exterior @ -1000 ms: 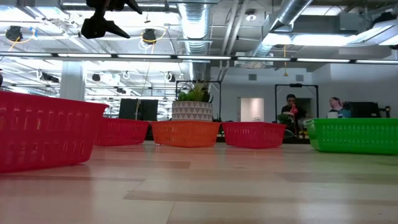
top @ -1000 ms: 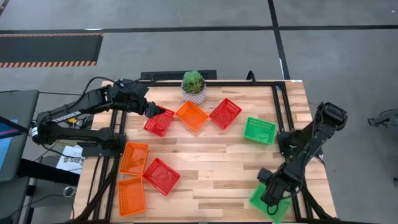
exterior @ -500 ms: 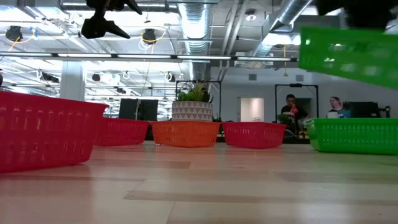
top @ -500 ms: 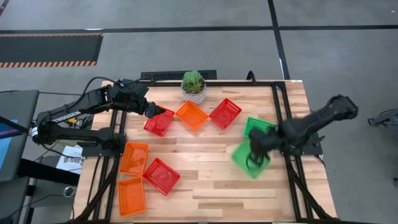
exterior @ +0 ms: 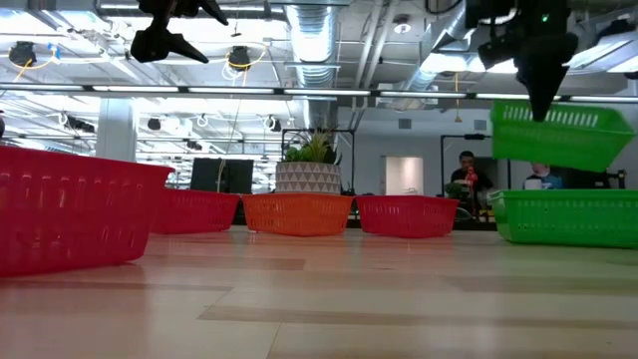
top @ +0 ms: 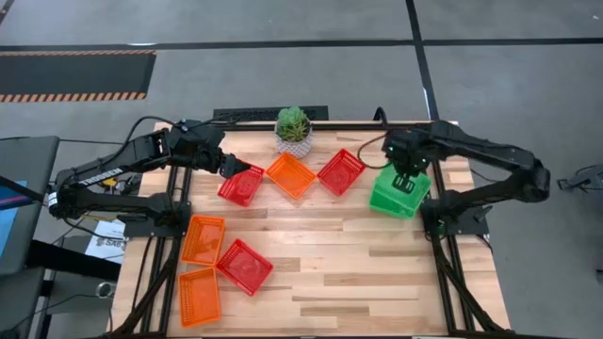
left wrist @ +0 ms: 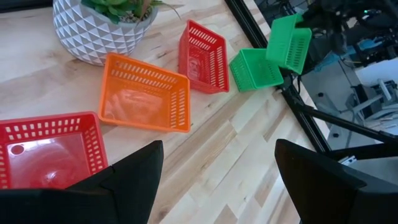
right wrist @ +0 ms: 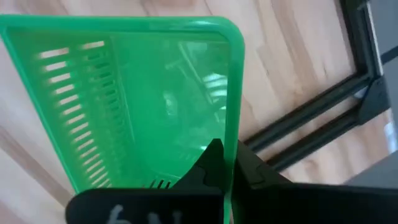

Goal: Stack baskets by color
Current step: Stack the bottom green bin into the stacked green bin

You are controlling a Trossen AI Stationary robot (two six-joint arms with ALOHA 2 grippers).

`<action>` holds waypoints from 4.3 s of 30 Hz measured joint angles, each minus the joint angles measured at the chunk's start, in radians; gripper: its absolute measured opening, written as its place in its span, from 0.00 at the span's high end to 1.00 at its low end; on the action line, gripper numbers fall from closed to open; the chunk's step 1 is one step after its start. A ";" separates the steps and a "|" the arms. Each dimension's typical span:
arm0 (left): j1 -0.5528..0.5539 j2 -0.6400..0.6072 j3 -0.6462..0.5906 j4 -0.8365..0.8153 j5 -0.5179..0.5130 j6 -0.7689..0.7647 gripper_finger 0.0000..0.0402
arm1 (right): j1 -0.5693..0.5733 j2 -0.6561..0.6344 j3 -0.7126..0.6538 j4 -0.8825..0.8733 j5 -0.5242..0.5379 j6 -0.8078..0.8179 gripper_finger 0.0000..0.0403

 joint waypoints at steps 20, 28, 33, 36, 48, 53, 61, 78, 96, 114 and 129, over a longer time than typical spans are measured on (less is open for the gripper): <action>0.000 0.000 0.000 -0.027 -0.014 0.007 0.26 | -0.105 0.211 -0.001 0.071 -0.111 -0.289 0.94; 0.000 0.000 0.000 -0.028 -0.014 0.007 0.26 | -0.118 0.161 -0.062 0.101 -0.136 -0.268 0.95; 0.000 0.000 0.000 -0.028 -0.019 0.006 0.26 | -0.117 0.161 -0.063 0.115 -0.138 -0.269 0.95; 0.000 0.000 0.000 -0.028 -0.019 0.006 0.26 | -0.117 0.161 -0.063 0.115 -0.139 -0.269 0.93; 0.000 0.000 0.000 -0.028 -0.027 0.005 0.26 | -0.110 0.157 -0.142 0.163 -0.167 -0.261 0.94; 0.000 0.000 0.000 -0.028 -0.027 0.000 0.26 | -0.119 0.157 -0.180 0.207 -0.173 -0.271 0.90; 0.000 0.000 0.000 -0.028 -0.027 -0.001 0.26 | -0.143 0.157 -0.195 0.225 -0.177 -0.271 0.78; 0.000 0.000 0.000 -0.028 -0.020 -0.002 0.26 | -0.176 0.157 0.041 0.151 -0.171 -0.194 0.36; 0.000 0.000 0.000 -0.030 -0.010 -0.003 0.26 | -0.141 0.121 -0.048 0.122 -0.291 -0.118 0.42; 0.000 0.000 0.000 -0.030 -0.011 -0.005 0.26 | -0.209 0.116 -0.047 0.101 -0.444 -0.243 0.99; 0.000 0.000 0.000 -0.051 -0.014 -0.012 0.26 | -0.295 0.228 -0.156 0.149 -0.420 -0.305 0.99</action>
